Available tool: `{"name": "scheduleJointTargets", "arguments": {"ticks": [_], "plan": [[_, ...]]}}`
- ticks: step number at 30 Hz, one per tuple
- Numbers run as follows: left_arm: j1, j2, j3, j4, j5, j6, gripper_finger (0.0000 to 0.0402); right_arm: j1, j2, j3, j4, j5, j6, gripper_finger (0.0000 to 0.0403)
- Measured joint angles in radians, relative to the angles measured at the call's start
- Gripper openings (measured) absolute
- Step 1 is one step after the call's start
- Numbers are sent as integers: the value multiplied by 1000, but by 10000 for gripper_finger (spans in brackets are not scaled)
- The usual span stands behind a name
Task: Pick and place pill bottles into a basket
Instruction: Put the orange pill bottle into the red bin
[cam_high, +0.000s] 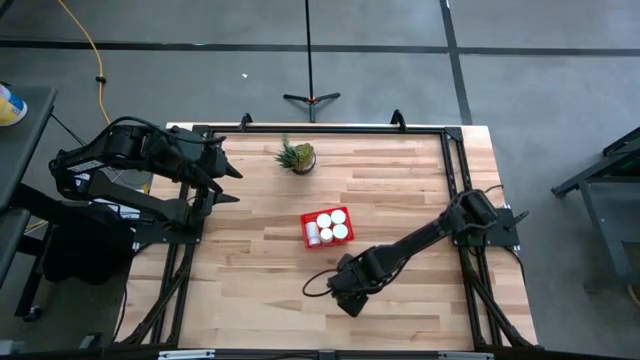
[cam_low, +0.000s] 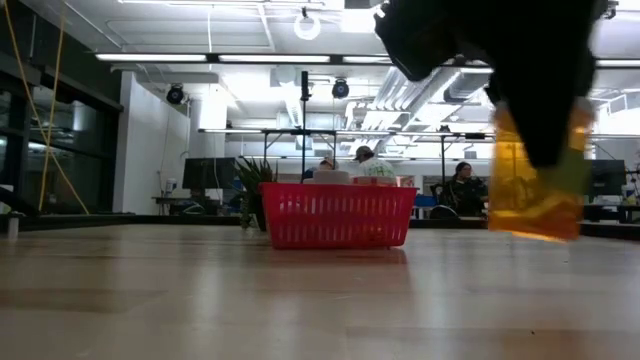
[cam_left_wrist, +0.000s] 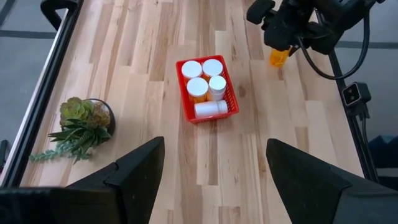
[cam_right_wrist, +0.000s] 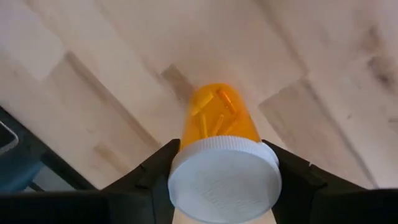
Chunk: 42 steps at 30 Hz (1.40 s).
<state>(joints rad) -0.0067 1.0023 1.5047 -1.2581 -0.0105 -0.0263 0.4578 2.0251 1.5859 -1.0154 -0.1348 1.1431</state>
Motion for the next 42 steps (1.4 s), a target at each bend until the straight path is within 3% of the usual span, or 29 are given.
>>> {"name": "scheduleJointTargets", "arguments": {"ticks": [7, 12, 17, 22, 28, 38, 42], "plan": [[0, 0, 0, 13, 8, 13, 317, -36, 0, 97, -111, 67, -71, 211], [0, 0, 0, 32, 9, 14, 317, -90, -1, 185, -179, 111, -164, 186], [0, 0, 0, 32, 10, 14, 317, -163, -1, 258, -216, 167, -266, 187], [0, 0, 0, 32, 11, 14, 317, -239, -1, 297, -218, 209, -362, 213], [0, 0, 0, 31, 12, 14, 317, -321, -2, 301, -155, 206, -460, 189], [0, 0, 0, 37, 12, 14, 317, -393, -2, 300, -17, 207, -546, 214], [0, 0, 0, 37, 11, 14, 317, -405, -2, 300, 24, 208, -567, 196]]}}
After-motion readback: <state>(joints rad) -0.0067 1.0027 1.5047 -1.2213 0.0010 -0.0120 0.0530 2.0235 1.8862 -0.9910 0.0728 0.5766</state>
